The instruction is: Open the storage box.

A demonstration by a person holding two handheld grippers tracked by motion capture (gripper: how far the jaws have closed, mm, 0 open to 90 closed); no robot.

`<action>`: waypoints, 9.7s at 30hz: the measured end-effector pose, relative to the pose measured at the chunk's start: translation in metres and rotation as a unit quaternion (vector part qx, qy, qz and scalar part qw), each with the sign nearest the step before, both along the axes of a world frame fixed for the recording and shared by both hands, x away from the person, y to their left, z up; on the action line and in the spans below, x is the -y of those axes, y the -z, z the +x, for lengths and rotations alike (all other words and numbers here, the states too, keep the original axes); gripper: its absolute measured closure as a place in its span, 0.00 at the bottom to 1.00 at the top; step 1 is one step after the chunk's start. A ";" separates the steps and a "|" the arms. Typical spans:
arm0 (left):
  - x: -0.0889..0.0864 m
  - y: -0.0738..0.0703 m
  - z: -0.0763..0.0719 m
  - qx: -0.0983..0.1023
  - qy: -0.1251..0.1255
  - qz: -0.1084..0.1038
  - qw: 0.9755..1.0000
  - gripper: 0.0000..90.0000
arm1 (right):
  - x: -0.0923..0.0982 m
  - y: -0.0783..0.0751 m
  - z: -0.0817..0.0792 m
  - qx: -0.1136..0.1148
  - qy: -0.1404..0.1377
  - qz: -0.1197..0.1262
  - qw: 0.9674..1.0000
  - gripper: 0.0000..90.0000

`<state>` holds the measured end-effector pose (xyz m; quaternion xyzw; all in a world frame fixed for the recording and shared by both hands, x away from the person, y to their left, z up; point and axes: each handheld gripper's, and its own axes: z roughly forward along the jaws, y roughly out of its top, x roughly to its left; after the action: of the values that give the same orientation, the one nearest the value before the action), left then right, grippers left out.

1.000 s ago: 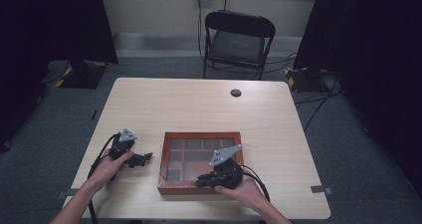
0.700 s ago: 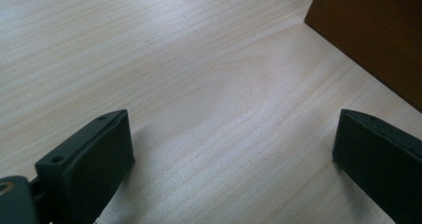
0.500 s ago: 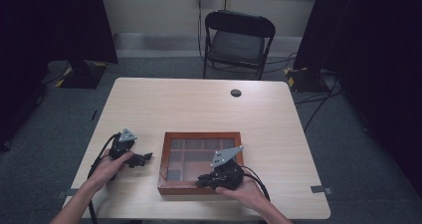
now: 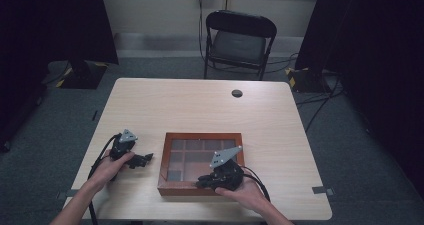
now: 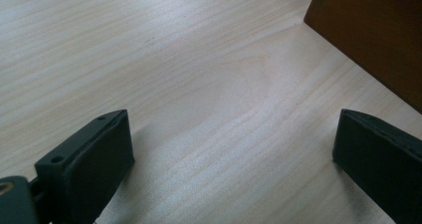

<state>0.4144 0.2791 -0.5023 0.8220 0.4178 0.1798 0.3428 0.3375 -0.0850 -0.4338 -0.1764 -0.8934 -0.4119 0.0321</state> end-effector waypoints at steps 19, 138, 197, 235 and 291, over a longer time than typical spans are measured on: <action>0.001 0.001 0.000 0.000 -0.003 -0.007 1.000 0.02 | -0.003 -0.017 0.005 -0.005 -0.003 0.023 1.000 0.91; 0.001 0.000 0.000 0.002 -0.004 0.000 1.000 0.02 | 0.003 -0.110 0.050 0.002 0.062 0.058 0.996 0.91; 0.001 0.000 0.000 0.001 -0.004 0.000 1.000 0.01 | 0.005 -0.122 0.071 -0.014 0.068 0.071 0.995 0.92; 0.001 0.001 0.000 0.000 -0.004 -0.001 1.000 0.01 | 0.006 -0.125 0.076 -0.020 0.078 0.082 0.993 0.92; 0.001 0.000 0.000 0.000 -0.003 -0.001 1.000 0.01 | 0.007 -0.126 0.079 -0.019 0.080 0.089 0.993 0.92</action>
<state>0.4148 0.2784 -0.5027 0.8206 0.4203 0.1805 0.3427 0.4166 -0.0925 -0.3079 -0.2518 -0.8354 -0.4875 0.0318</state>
